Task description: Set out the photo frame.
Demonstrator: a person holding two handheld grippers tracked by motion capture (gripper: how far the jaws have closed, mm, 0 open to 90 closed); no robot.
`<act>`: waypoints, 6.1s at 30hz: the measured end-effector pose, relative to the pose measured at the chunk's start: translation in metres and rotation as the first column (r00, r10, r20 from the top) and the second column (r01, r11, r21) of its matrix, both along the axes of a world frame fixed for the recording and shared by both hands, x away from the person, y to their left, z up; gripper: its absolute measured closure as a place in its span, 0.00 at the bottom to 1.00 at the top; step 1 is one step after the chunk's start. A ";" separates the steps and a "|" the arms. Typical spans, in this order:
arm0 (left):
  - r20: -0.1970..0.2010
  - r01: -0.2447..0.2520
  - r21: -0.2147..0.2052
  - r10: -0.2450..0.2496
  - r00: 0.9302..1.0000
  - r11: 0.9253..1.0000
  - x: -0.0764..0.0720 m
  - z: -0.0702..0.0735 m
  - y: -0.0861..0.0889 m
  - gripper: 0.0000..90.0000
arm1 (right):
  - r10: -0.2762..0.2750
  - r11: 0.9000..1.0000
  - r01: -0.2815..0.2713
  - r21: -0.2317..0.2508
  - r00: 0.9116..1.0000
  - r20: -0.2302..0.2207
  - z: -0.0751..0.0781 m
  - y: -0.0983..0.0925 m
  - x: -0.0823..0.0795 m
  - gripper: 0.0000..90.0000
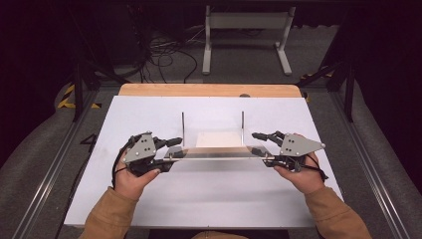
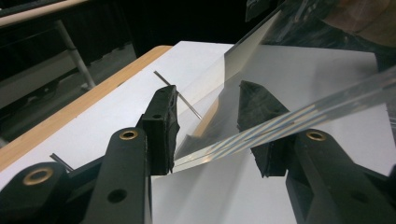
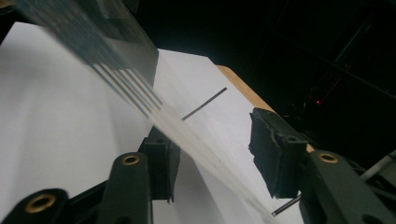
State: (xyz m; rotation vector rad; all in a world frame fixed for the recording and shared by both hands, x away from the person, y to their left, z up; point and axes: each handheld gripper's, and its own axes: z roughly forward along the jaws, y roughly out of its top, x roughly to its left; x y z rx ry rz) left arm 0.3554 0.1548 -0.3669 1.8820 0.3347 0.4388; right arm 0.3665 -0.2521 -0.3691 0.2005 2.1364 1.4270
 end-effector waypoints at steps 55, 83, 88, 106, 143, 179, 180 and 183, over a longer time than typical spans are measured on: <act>0.026 -0.071 -0.064 0.073 0.997 0.995 0.036 0.068 -0.018 0.64 | 0.042 0.999 -0.044 -0.011 0.990 -0.138 0.087 0.002 0.026 0.79; -0.087 -0.130 -0.176 0.116 0.989 0.976 0.084 0.040 -0.025 0.62 | -0.123 0.975 0.141 0.174 0.986 -0.111 0.066 0.008 0.069 0.55; -0.111 -0.142 -0.183 0.123 0.986 0.973 0.093 0.039 -0.025 0.59 | -0.135 0.966 0.162 0.199 0.981 -0.140 0.064 0.007 0.078 0.55; -0.141 -0.188 -0.195 0.162 0.977 0.963 0.120 0.032 -0.032 0.57 | -0.178 0.952 0.223 0.212 0.962 -0.208 0.056 0.006 0.096 0.56; -0.185 -0.286 -0.022 0.277 0.943 0.958 0.043 0.029 0.037 0.14 | -0.272 0.945 0.305 0.121 0.935 -0.228 0.067 -0.047 0.030 0.19; -0.256 -0.359 -0.072 0.331 0.908 0.931 -0.008 -0.088 0.079 0.12 | -0.303 0.920 0.372 0.125 0.877 -0.373 -0.062 -0.092 -0.011 0.19; -0.248 -0.352 -0.061 0.328 0.912 0.934 -0.007 -0.091 0.077 0.12 | -0.307 0.919 0.376 0.118 0.871 -0.384 -0.068 -0.093 -0.010 0.19; -0.273 -0.356 -0.051 0.329 0.904 0.933 -0.003 -0.100 0.075 0.12 | -0.317 0.916 0.385 0.112 0.865 -0.388 -0.078 -0.093 -0.008 0.19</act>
